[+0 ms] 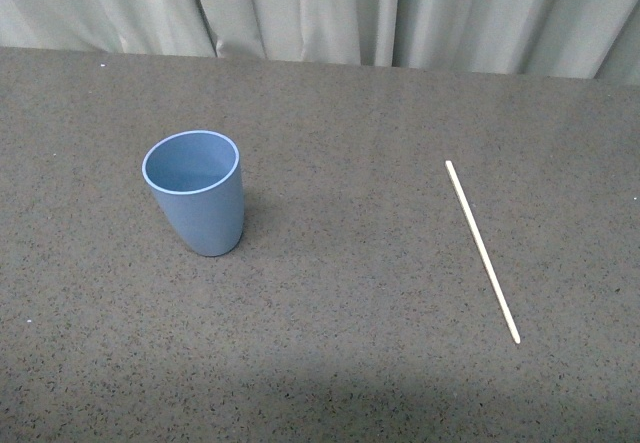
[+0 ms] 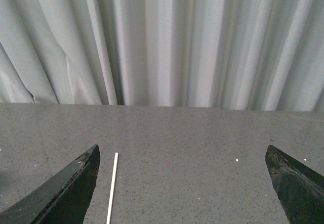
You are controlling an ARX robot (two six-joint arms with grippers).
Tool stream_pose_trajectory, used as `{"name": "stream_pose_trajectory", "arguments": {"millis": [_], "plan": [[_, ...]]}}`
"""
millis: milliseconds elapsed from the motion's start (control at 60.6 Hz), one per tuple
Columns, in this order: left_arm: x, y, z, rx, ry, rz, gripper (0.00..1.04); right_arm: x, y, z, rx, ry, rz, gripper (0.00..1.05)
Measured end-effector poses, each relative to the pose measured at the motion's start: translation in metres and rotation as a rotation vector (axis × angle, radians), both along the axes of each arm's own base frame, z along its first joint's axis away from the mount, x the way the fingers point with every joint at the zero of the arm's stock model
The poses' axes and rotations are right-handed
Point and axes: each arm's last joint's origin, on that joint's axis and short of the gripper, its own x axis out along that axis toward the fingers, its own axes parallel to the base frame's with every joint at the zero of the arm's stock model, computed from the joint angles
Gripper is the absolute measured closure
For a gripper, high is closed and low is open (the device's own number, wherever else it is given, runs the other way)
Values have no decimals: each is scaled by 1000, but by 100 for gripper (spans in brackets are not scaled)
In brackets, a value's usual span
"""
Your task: Transfer chopsticks to blue cup
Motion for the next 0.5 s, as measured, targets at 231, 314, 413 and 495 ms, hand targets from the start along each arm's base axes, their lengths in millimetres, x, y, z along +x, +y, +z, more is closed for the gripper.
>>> {"name": "stream_pose_trajectory", "arguments": {"millis": [231,314,413,495], "plan": [[0,0,0,0,0,0,7,0,0,0,0,0,0,9],[0,0,0,0,0,0,7,2,0,0,-83,24,-100,9],[0,0,0,0,0,0,7,12,1,-1,-250,138,-162,9],[0,0,0,0,0,0,7,27,4,0,-271,228,-116,9]]}}
